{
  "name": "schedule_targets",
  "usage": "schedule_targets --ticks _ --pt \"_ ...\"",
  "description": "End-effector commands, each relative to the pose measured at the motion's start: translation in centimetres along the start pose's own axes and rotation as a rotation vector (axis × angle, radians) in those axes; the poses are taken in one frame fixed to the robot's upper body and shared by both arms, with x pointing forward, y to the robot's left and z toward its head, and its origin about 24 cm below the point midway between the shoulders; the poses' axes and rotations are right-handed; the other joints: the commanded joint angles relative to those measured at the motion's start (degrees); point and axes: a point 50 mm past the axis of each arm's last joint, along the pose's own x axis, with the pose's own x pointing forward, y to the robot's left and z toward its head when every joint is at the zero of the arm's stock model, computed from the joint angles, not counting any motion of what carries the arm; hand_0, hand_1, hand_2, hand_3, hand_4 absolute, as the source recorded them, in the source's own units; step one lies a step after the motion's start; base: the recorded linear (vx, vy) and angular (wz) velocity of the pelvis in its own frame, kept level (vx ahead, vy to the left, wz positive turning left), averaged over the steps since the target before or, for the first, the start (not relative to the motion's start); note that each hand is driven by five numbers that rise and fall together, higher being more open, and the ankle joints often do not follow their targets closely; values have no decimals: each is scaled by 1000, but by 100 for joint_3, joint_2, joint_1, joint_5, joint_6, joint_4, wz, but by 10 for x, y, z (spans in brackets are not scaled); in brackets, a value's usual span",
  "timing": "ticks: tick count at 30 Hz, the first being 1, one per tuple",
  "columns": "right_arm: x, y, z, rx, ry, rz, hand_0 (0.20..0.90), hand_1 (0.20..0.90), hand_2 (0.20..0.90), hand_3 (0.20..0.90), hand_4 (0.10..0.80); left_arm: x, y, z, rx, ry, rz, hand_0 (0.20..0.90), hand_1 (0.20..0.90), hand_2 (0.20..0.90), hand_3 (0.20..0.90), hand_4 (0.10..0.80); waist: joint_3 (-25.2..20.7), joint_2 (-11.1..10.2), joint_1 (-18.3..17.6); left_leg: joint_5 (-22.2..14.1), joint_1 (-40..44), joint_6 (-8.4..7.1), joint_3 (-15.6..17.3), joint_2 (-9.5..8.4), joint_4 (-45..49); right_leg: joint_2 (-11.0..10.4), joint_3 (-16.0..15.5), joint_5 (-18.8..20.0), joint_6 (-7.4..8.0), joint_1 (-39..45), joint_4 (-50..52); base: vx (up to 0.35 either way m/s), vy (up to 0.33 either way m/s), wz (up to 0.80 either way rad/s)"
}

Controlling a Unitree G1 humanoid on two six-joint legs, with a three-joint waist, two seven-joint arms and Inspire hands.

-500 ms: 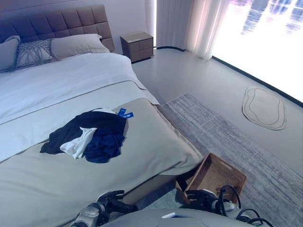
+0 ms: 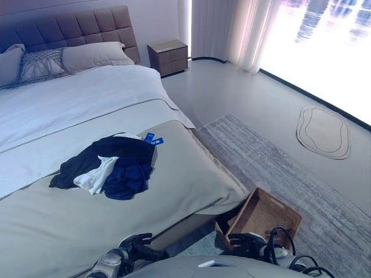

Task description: Pick up the clothes from the bed and place them into the basket

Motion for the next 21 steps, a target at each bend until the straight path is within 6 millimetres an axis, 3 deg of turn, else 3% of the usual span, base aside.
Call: schedule_targets --ticks 1,3,8,12,15,16,17,19,21 --pt "3 9 -6 82 71 39 900 900 900 900 800 3 6 10 8 0 18 900 900 900 900 800 302 -126 23 -913 459 307 135 -425 221 21 47 -608 -84 74 580 0 0 0" --pt "3 10 -10 129 86 51 900 900 900 900 800 3 6 9 8 2 18 900 900 900 900 800 297 -121 23 -912 470 309 133 -427 213 22 45 -610 -85 79 583 18 5 0" --pt "2 8 -18 542 37 -2 900 900 900 900 800 2 4 3 -8 11 17 900 900 900 900 800 276 -85 35 -913 524 308 138 -438 209 6 5 -621 -73 133 610 64 24 0" --pt "1 -3 0 821 -154 -54 900 900 900 900 800 0 2 -2 -51 0 24 900 900 900 900 800 301 -57 30 -941 538 309 139 -432 265 -22 1 -659 -48 130 727 71 47 -2" --pt "-1 -9 22 829 -282 -60 900 900 900 900 800 0 0 -2 -82 -19 32 900 900 900 900 800 364 -53 57 -968 466 338 87 -444 354 -53 -1 -704 -51 59 854 12 77 -3" --pt "-3 -12 46 742 -364 -53 900 900 900 900 800 1 -2 0 -90 -36 35 900 900 900 900 800 438 -62 130 -982 381 376 1 -472 429 -83 -27 -720 -67 3 928 -12 80 0" --pt "-4 -12 52 703 -393 -51 900 900 900 900 800 1 -2 0 -96 -39 37 900 900 900 900 800 454 -66 148 -989 356 385 -23 -480 453 -93 -36 -725 -70 -13 945 -40 113 6" --pt "-16 -16 107 495 -570 -69 900 900 900 900 800 1 -3 6 -84 -69 42 900 900 900 900 800 621 -128 348 -1040 117 431 -226 -554 700 -174 -135 -751 -106 -146 1066 -85 104 22" --pt "-31 -21 144 270 -697 -122 900 900 900 900 800 2 -2 14 -76 -93 48 900 900 900 900 800 745 -179 529 -1084 -163 457 -368 -625 982 -251 -225 -746 -134 -289 1153 -124 118 40"
